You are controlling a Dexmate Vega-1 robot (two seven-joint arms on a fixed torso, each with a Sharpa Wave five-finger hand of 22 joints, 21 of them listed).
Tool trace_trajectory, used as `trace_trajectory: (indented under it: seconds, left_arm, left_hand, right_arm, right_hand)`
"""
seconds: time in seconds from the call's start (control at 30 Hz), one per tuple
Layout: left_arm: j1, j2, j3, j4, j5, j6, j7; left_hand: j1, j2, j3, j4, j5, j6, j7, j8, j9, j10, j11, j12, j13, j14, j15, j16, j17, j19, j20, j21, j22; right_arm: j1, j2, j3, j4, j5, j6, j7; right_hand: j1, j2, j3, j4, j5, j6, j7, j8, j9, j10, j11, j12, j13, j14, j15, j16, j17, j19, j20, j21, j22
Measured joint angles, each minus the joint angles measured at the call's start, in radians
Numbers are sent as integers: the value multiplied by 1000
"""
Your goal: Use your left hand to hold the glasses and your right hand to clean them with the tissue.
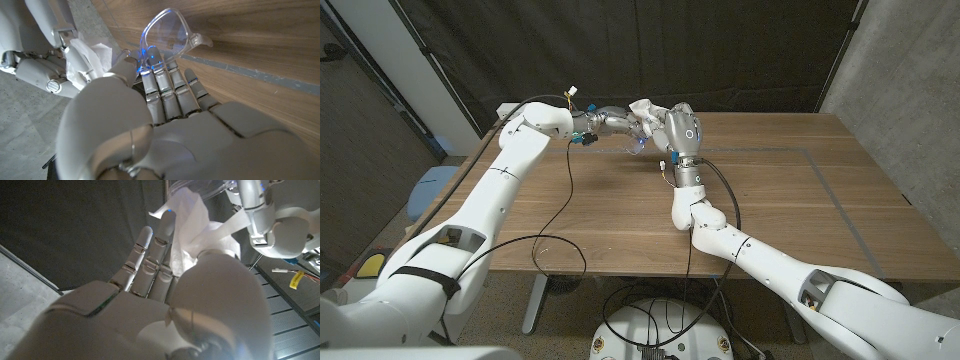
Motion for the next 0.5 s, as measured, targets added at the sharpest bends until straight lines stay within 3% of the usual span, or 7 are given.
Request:
trace_trajectory:
  seconds: [0.5]
  left_arm:
    - [23, 0, -20, -38, 3, 4, 11]
  left_hand:
    - [0, 0, 3, -3, 4, 0, 0, 0, 0, 0, 0, 0, -3, 0, 0, 0, 0, 0, 0, 15, -5]
  right_arm:
    - [-17, 9, 72, 7, 2, -32, -13]
  right_hand:
    - [0, 0, -4, 4, 0, 0, -1, -12, -1, 0, 0, -7, 4, 0, 0, 0, 5, -9, 2, 20, -5]
